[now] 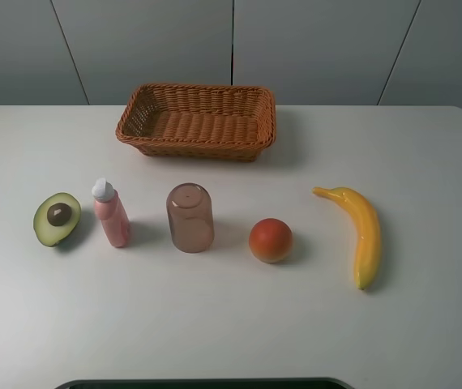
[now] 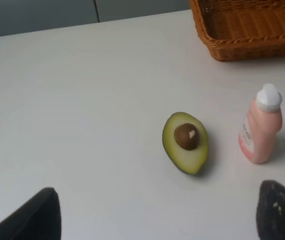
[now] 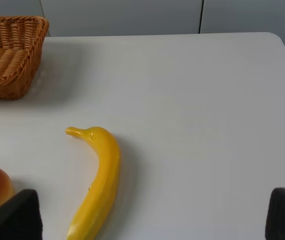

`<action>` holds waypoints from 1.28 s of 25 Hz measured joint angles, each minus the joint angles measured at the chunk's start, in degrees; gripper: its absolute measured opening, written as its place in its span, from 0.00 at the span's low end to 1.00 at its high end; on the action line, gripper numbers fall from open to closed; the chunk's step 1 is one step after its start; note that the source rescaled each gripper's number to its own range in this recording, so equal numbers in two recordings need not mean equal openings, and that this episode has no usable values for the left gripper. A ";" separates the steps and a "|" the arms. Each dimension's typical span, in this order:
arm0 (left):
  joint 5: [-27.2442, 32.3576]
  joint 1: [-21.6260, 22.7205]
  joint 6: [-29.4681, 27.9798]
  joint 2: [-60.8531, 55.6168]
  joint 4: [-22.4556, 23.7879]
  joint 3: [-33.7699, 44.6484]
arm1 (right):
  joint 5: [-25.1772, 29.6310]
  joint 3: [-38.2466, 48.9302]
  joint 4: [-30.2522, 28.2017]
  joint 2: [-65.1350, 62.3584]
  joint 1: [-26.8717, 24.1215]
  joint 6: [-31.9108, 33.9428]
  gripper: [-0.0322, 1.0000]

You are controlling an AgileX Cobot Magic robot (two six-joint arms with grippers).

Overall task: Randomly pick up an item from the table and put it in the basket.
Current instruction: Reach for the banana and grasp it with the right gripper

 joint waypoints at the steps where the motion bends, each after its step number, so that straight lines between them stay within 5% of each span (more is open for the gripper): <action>1: 0.00 0.00 0.39 0.00 0.00 0.00 | 0.00 0.00 0.00 0.00 0.00 0.07 0.94; 13: 0.00 0.00 0.39 0.00 0.00 0.00 | 0.37 -1.86 0.00 1.52 0.00 1.50 0.94; 25: 0.00 0.00 0.00 0.00 0.00 0.00 | 2.54 -27.55 1.18 37.48 0.00 -2.77 0.94; 32: 0.00 0.00 0.39 0.00 0.00 0.00 | 2.10 -34.95 5.98 57.54 0.00 -6.40 0.94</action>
